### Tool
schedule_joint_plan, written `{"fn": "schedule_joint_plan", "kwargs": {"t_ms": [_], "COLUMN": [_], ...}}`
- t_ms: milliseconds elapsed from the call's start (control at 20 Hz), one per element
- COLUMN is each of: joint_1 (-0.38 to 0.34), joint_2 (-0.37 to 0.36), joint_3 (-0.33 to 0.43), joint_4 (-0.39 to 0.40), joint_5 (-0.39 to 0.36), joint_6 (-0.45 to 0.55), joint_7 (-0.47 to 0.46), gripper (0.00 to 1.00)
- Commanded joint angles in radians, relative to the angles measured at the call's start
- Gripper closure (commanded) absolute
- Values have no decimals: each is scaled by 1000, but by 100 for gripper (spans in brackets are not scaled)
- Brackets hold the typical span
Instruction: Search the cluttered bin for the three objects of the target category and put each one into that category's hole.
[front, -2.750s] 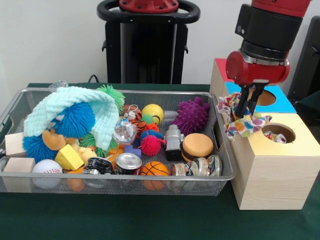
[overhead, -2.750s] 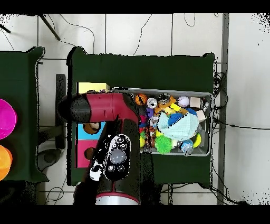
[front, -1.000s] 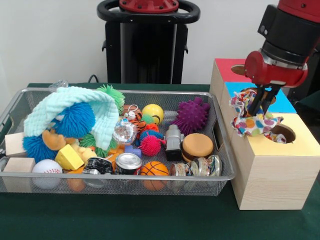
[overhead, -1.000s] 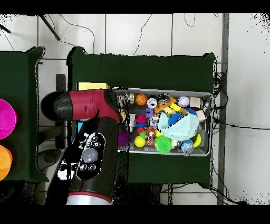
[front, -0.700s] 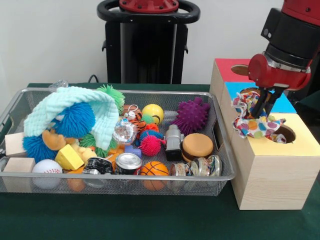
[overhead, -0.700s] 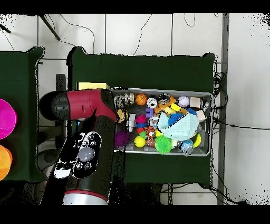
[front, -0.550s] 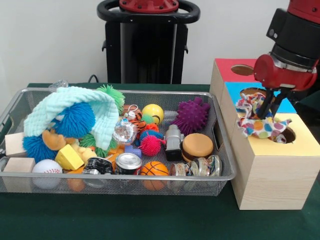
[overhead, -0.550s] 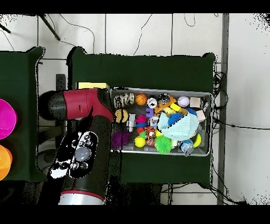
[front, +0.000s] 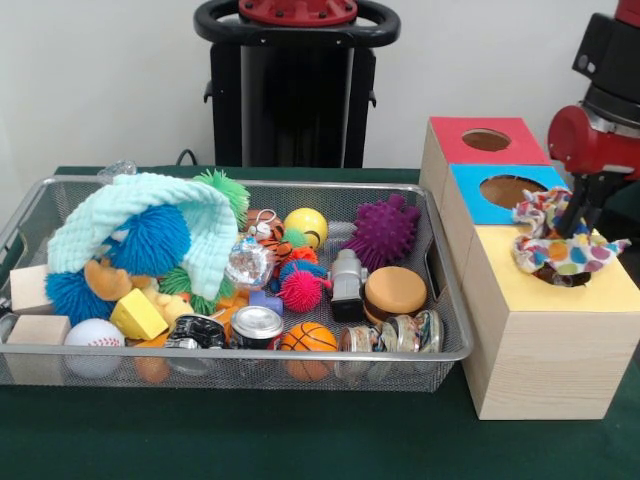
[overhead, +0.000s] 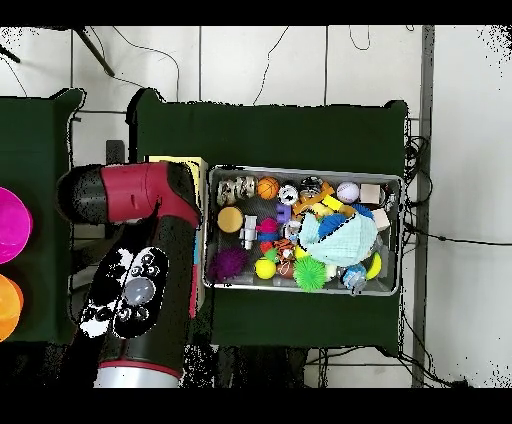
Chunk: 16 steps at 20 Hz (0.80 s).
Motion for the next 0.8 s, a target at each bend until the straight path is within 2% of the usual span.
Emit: {"fn": "schedule_joint_plan", "kwargs": {"t_ms": [50,250,550,800], "joint_1": [-4,-18,-80,-108], "joint_2": [57,83,102,120], "joint_3": [42,58,112,132], "joint_4": [-5,5,72,88], "joint_5": [51,48,14,-7], "joint_6": [80,9,-159,-235], "joint_7": [296,284,187,155], "gripper": [100,100,100,100]}}
